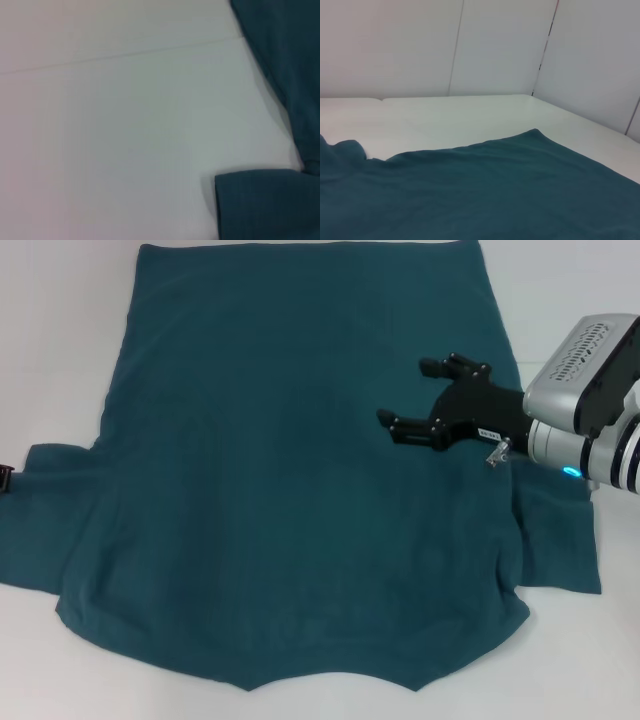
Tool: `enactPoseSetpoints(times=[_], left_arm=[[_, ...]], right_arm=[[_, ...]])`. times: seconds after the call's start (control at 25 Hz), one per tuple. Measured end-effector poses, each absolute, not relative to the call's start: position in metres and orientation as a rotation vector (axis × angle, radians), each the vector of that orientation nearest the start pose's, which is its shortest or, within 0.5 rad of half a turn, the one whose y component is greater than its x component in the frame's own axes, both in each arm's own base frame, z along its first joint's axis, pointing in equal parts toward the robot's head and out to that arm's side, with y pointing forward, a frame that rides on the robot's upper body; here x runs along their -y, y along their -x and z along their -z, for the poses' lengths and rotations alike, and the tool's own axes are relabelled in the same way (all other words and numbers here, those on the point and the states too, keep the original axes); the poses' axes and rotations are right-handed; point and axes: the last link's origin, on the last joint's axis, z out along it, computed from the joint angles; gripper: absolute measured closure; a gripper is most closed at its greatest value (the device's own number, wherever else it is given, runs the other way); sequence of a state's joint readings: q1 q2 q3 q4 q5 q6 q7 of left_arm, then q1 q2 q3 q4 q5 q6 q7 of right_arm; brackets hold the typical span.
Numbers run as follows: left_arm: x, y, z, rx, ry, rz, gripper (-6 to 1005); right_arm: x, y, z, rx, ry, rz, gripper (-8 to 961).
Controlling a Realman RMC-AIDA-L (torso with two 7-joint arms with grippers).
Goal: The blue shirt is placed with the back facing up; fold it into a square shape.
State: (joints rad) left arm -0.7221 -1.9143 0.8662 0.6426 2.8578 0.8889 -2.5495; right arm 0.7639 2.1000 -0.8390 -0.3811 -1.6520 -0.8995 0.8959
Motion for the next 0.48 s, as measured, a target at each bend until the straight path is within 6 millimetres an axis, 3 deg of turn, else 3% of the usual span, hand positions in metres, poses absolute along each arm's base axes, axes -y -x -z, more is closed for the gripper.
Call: enactPoseSetpoints(times=[0.12, 0.48], left_arm=[[-0.428, 0.342, -0.088, 1.235, 1.866, -0.313, 954], [-0.432, 0.323, -0.102, 1.194, 1.879, -0.287, 949]], right_arm=[[-0.425, -0.225, 0.045, -0.25, 2.388, -0.438, 12], [-0.424, -0.226, 0.045, -0.255, 2.387, -0.44, 11]])
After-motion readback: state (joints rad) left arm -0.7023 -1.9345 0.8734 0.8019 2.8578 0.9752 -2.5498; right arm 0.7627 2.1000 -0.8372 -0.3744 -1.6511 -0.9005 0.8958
